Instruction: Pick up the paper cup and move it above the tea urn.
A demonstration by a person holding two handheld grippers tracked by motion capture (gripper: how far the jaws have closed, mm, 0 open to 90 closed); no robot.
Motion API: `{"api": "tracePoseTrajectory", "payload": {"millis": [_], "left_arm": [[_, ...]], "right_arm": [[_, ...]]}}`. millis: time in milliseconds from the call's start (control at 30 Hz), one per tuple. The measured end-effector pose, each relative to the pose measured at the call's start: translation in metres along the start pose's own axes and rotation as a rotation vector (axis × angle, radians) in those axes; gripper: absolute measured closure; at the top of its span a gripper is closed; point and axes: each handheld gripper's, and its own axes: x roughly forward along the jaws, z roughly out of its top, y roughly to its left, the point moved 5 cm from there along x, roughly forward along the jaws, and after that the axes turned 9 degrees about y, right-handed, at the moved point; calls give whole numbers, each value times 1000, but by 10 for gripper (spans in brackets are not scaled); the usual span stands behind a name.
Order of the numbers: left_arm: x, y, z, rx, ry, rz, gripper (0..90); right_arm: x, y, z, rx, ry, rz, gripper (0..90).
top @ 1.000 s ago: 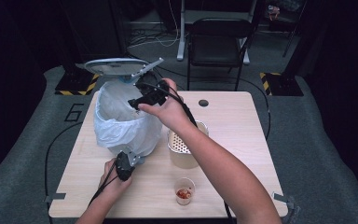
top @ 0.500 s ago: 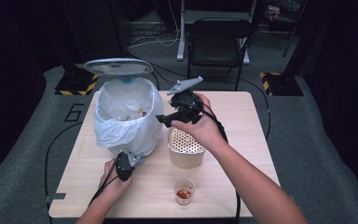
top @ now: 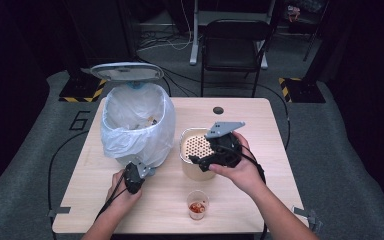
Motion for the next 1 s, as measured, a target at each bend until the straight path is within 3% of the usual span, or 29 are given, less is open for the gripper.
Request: {"api": "tracePoseTrajectory", "payload": {"millis": [367,500,533,633,833,1000], "left_arm": [[0,0,0,2,2,3,900],[-1,0,-1,14,11,2,900],[0,-1,0,-6,-5,2,900],[0,-1,0,-5,-4,2,900],[0,-1,0,3,1,4,900],[-1,1,0,15,-1,19,900]], "right_arm": [[-1,7,-48,52,-12,-28,141],[2,13,-62,50,-14,-23,140],[4,14,-65,42,-15,-25,138],[8,19,-73,47,-11,-17,134],[20,31,-86,47,10,18,69],[28,49,-90,27,10,96,20]]}}
